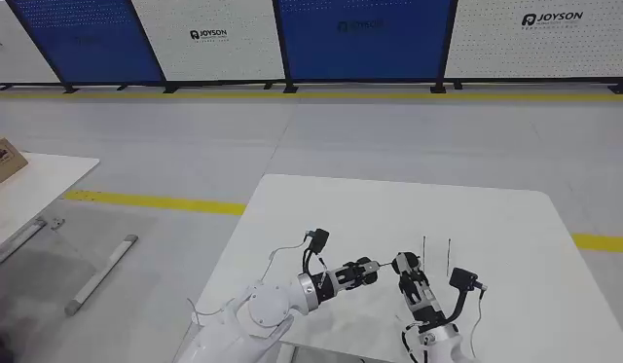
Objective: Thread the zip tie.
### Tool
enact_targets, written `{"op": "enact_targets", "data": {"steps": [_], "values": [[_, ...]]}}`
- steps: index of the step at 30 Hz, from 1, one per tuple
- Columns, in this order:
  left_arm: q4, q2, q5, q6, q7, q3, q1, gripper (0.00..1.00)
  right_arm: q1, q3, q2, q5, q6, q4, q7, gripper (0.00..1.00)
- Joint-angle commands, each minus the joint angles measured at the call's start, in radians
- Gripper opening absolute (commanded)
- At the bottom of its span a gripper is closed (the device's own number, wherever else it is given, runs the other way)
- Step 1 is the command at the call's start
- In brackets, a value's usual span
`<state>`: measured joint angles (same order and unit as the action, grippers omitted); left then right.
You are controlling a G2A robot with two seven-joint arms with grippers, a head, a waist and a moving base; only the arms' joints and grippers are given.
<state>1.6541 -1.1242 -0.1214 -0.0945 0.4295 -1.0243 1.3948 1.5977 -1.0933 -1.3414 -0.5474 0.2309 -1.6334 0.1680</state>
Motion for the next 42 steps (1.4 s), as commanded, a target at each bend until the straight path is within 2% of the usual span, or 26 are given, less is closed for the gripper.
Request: {"op": "enact_targets", "data": {"steps": [1, 5, 10, 27, 33, 34, 35, 37, 42], "values": [[-0.003, -0.001, -0.002, 0.001, -0.001, 0.003, -0.003, 0.10, 0.001, -0.001, 0.000, 0.001, 0.002, 0.001, 0.000, 0.00], [-0.007, -0.002, -0.008, 0.003, -0.005, 0.005, -0.008, 0.02, 0.003, -0.005, 0.000, 0.000, 0.005, 0.004, 0.000, 0.00], [-0.011, -0.002, -0.010, 0.005, -0.002, 0.007, -0.010, 0.00, 0.007, -0.011, 0.000, 0.001, 0.005, 0.003, -0.001, 0.00], [-0.006, 0.000, -0.002, -0.010, -0.001, 0.011, -0.007, 0.00, 0.012, -0.013, 0.000, -0.008, 0.006, -0.007, -0.046, 0.00], [-0.006, 0.000, -0.001, -0.009, -0.002, 0.010, -0.006, 0.00, 0.009, -0.013, -0.001, 0.030, 0.025, -0.004, -0.071, 0.00], [-0.008, 0.000, -0.003, -0.008, -0.002, 0.010, -0.007, 0.00, 0.008, -0.015, -0.001, 0.029, 0.026, -0.003, -0.072, 0.31], [-0.009, 0.000, -0.003, -0.008, -0.002, 0.010, -0.007, 0.00, 0.008, -0.015, -0.001, 0.029, 0.026, -0.003, -0.073, 0.41], [-0.010, 0.000, -0.004, -0.008, -0.003, 0.011, -0.008, 0.00, 0.009, -0.016, -0.001, 0.027, 0.025, -0.004, -0.075, 0.44], [-0.009, 0.000, -0.004, -0.004, -0.005, 0.011, -0.007, 0.00, 0.012, -0.016, -0.001, 0.023, 0.026, -0.006, -0.075, 0.35]]}}
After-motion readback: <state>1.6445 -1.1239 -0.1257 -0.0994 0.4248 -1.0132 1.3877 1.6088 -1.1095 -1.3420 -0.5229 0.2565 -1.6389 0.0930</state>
